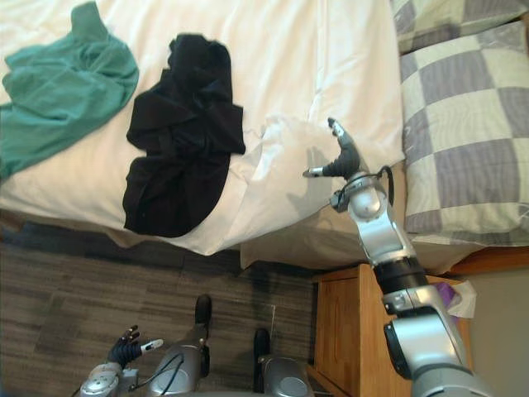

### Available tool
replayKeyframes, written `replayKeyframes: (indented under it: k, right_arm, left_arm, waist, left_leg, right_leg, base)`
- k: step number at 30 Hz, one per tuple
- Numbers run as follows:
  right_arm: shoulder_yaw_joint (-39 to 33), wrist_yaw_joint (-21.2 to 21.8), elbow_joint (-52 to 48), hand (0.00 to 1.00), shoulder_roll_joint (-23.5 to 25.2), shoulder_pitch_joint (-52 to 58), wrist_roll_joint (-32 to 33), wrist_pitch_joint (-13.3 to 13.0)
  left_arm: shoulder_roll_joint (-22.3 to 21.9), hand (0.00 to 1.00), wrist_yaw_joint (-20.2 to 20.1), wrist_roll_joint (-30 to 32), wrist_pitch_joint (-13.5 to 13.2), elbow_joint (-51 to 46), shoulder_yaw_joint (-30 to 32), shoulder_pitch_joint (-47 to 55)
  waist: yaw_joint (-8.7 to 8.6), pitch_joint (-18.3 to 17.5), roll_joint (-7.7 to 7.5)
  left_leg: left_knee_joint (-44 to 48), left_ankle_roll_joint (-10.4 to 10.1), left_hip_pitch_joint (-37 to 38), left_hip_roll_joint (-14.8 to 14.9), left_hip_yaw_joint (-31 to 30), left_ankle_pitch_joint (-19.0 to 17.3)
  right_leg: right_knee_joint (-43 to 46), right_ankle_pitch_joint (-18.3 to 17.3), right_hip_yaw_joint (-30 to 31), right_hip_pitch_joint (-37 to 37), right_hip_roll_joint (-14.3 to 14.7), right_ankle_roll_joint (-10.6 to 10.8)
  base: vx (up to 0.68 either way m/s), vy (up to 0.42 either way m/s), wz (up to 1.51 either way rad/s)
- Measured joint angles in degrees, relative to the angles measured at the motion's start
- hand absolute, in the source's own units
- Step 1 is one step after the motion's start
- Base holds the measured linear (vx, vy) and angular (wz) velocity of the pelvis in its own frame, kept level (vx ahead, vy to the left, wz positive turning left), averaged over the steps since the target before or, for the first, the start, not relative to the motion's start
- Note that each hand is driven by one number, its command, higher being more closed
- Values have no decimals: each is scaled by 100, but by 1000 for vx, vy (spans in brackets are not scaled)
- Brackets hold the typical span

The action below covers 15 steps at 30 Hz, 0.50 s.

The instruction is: Tidy the bed and pick cloth on bed and put in laundry

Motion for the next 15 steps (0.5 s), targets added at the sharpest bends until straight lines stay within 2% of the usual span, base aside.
replayKeyframes:
  k: [1, 4, 7, 11, 15]
  right_arm:
    - [18, -24, 66, 0, -177, -159, -7, 7]
    - [30, -81, 309, 0, -616, -507, -11, 35]
    - [30, -175, 557, 0, -950, -972, -69, 55]
    - [74, -195, 717, 0, -1194, -1469, -69, 57]
    - [295, -189, 881, 0, -1284, -2000, -72, 92]
  left_arm:
    - [19, 0, -2, -1, 2, -93, 0, -80]
    - [85, 0, -23, -59, 15, -256, 3, -185]
    - [120, 0, -154, -285, 74, -541, 74, -240]
    - [222, 0, -226, -452, 77, -756, 84, -319]
    - [292, 0, -369, -505, 77, -815, 64, -387]
  waist:
    - [13, 156, 48]
    - [106, 321, 117]
    - [130, 506, 132]
    - [164, 675, 167]
    - [236, 754, 300]
  left_leg:
    - [0, -3, -57, 8, -2, 34]
    - [2, 1, -288, 28, -2, 230]
    - [30, 3, -402, -25, -22, 322]
    - [34, 46, -496, -86, -121, 381]
    - [35, 42, -733, -111, -169, 380]
  right_leg:
    - [4, -1, -47, -36, 5, -4]
    - [18, 5, -67, -256, 25, 6]
    - [49, 8, -112, -359, -19, 14]
    - [65, -6, -210, -420, -67, 17]
    - [283, -99, -228, -733, -82, 12]
  base:
    - [-67, -25, 18]
    - [-24, -11, 7]
    - [70, -7, 9]
    - [106, -10, 19]
    - [85, -15, 10]
